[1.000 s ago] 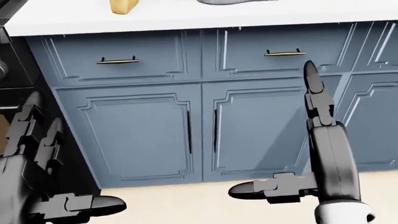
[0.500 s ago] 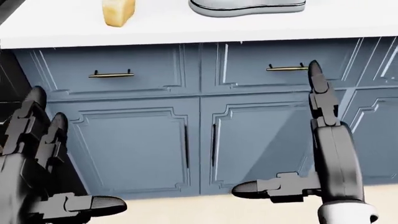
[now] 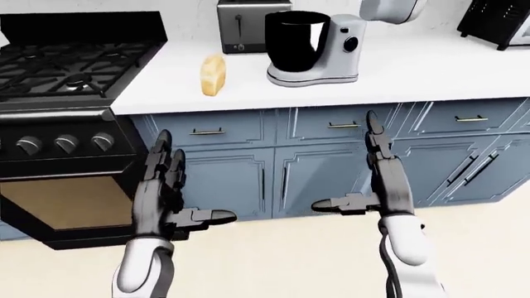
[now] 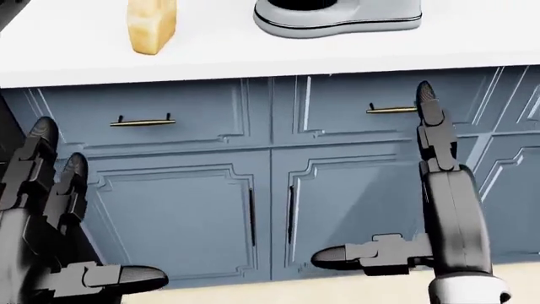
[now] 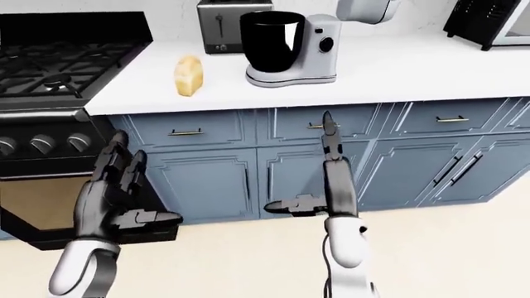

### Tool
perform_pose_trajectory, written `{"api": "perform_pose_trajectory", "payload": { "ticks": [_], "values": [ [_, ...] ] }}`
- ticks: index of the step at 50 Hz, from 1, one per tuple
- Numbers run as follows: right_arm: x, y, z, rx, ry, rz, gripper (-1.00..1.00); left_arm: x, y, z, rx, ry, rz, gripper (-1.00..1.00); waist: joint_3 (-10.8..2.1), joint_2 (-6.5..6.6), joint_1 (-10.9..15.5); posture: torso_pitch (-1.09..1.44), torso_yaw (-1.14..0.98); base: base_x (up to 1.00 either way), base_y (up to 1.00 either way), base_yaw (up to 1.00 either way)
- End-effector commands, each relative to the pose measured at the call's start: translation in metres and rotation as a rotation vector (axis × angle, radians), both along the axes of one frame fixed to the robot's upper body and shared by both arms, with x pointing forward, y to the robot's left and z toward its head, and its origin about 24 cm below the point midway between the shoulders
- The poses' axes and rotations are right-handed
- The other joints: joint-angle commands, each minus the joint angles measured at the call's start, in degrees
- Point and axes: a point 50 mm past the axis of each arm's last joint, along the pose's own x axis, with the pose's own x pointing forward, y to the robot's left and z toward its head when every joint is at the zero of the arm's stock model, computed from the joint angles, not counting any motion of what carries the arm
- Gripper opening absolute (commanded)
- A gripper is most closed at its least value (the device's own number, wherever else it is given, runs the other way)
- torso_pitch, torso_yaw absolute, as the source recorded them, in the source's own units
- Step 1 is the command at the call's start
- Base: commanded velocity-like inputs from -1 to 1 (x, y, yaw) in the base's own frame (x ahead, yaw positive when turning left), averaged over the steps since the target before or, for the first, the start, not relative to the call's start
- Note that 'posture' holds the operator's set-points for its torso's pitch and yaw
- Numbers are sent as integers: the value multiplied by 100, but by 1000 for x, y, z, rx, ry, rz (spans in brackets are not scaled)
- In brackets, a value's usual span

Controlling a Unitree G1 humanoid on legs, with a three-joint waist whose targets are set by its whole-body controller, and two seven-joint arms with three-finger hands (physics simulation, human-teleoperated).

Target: Place the bread in the stand mixer bowl.

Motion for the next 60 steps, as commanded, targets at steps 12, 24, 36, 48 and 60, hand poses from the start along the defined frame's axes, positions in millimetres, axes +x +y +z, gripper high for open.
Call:
{"api": "perform_pose_trajectory", "payload": {
  "ticks": [12, 24, 36, 48, 60],
  "values": [
    [-3, -3, 10, -6, -63, -7, 97, -1, -3, 12, -2, -67, -16, 100, 19, 440, -143, 0, 0, 16, 0, 0],
    [-3, -2, 10, -8, -62, -7, 98, -1, -2, 13, -6, -68, -14, 100, -11, 232, -17, 0, 0, 16, 0, 0],
    [-6, 0, 14, -11, -67, -13, 98, -4, -2, 15, -9, -73, -15, 100, 27, 282, -131, 0, 0, 16, 0, 0],
    [-5, -4, 12, -11, -69, -11, 97, -3, -1, 16, -13, -74, -10, 100, -32, 387, -40, 0, 0, 16, 0, 0],
    [-6, -2, 12, -8, -71, -8, 98, -4, 0, 21, -20, -81, -6, 100, -29, 158, -118, 0, 0, 16, 0, 0]
  ]
}}
